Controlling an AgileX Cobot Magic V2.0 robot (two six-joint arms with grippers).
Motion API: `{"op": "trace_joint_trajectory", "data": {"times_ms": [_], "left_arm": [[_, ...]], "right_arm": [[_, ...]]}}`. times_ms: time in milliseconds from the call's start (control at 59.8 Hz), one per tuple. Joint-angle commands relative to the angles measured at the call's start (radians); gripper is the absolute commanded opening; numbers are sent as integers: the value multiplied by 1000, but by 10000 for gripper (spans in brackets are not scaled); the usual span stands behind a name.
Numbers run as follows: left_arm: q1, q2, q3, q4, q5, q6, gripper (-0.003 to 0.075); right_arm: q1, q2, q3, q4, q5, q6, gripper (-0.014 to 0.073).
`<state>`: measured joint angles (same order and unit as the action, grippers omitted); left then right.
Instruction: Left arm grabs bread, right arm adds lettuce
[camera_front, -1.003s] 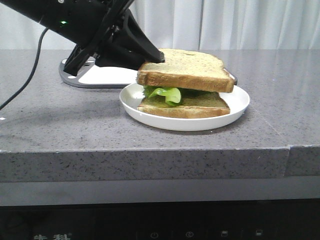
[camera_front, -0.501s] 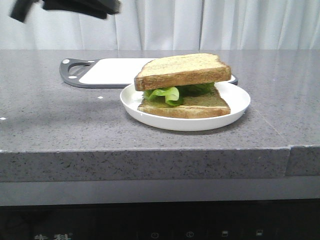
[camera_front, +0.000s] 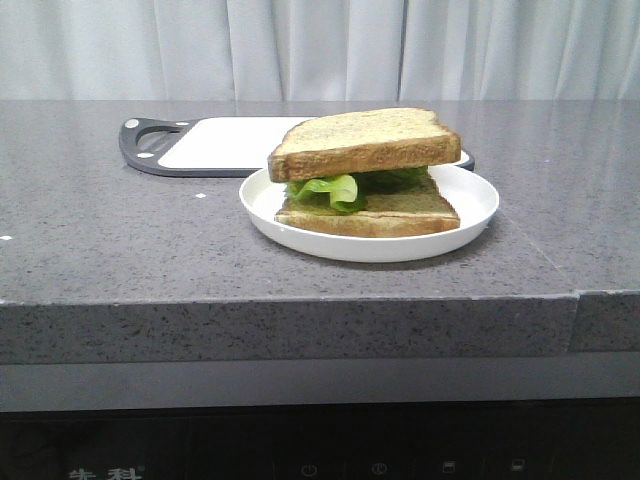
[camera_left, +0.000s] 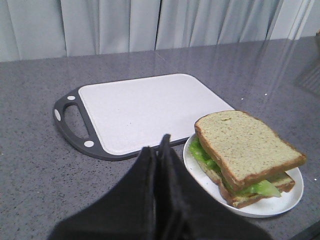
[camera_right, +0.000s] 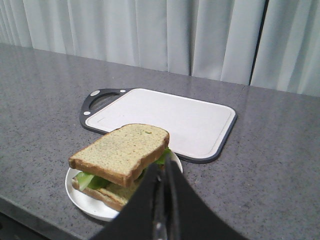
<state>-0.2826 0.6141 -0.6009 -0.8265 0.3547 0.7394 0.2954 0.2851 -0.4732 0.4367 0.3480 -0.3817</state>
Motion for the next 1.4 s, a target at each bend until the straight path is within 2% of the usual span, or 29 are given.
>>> {"op": "trace_joint_trajectory", "data": {"times_ms": [0,167,318,1019,1187,1253,1320,1387], "left_arm": [[1,-111,47,-12,-65,-1,-21],[1,-309,174,-12,-63,-6,-21],[1,-395,221,-12,-63,-6,-21],[1,-400,224,-10,-64,-6,-21],[1,-400,231,-9,-151,-11,-21],[1,-400,232,155,-169,-147,-21],[1,-408,232,459,-170,-463,-21],[2,-422,237,687,-170,-695,-21]], "right_arm": [[-6,-59,19,-2,-78,2,-61],[-6,-184,82,-3,-56,2,-61],[-6,-209,89,-3,-51,2,-61],[-6,-209,89,-2,-47,2,-61],[-6,-209,89,-2,-47,2,-61],[-6,-209,89,-2,-46,2,-61],[-6,-209,89,-2,-46,2,-61],[-6,-209,89,-2,-46,2,-61]]}}
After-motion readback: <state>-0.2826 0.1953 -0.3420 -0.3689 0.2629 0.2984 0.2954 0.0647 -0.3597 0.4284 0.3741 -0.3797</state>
